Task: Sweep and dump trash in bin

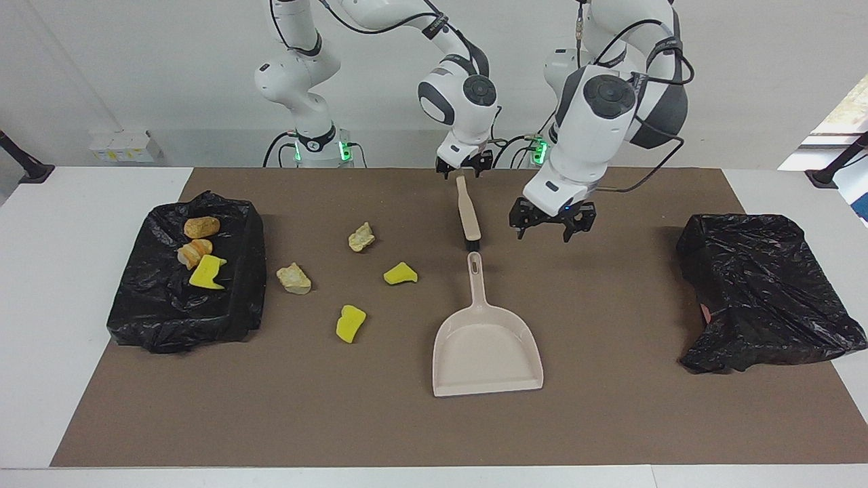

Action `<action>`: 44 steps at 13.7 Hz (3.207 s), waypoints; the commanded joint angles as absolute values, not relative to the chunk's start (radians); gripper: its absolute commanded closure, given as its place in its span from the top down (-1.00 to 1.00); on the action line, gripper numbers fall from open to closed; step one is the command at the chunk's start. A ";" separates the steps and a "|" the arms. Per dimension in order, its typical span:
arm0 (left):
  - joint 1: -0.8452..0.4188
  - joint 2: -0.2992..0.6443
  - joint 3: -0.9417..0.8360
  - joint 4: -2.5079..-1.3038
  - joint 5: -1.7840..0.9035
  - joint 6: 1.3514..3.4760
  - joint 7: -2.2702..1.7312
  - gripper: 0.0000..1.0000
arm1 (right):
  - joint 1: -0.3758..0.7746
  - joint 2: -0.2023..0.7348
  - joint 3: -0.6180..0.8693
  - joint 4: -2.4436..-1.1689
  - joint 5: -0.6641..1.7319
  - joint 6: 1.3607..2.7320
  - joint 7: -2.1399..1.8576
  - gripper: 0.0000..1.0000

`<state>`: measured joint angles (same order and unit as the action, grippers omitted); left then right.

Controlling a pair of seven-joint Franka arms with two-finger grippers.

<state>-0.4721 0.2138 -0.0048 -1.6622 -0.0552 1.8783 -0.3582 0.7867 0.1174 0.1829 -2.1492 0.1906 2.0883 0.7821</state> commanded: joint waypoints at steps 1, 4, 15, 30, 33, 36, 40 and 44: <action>-0.540 0.285 0.012 -1.667 -0.066 1.985 -0.434 1.00 | 0.790 0.083 0.183 -2.186 0.218 2.102 0.799 -0.14; -0.560 0.356 0.012 -1.660 -0.080 2.063 -0.460 1.00 | 0.793 0.080 0.183 -2.186 0.218 2.100 0.828 -1.00; -0.598 0.443 0.011 -1.649 -0.074 2.137 -0.474 -1.00 | 0.617 -0.279 0.176 -2.393 0.193 1.884 0.878 -1.00; -0.454 0.279 0.026 -1.693 -0.064 1.904 0.348 -1.00 | 0.077 -0.118 0.175 -2.286 -0.337 1.815 0.377 -1.00; -0.440 0.247 0.028 -1.733 0.023 1.902 0.576 -1.00 | 0.017 -0.084 0.175 -2.264 -0.354 1.841 0.374 -1.00; -0.442 0.198 0.028 -1.794 0.075 1.914 0.724 -1.00 | -0.024 -0.049 0.178 -2.246 -0.360 1.841 0.367 -1.00; -0.460 0.137 0.025 -1.903 0.107 1.940 0.901 -1.00 | -0.012 0.003 0.183 -2.238 -0.312 1.848 0.374 -1.00; -0.517 0.055 0.018 -2.069 0.107 2.067 0.910 -1.00 | 0.092 0.130 0.183 -2.085 -0.175 1.827 0.376 -1.00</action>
<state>-0.4804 0.1361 0.0126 -1.9437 0.0871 1.9747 0.9040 0.0496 0.0523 0.1784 -2.1906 -0.2338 1.8474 0.3831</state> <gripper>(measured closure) 0.687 0.740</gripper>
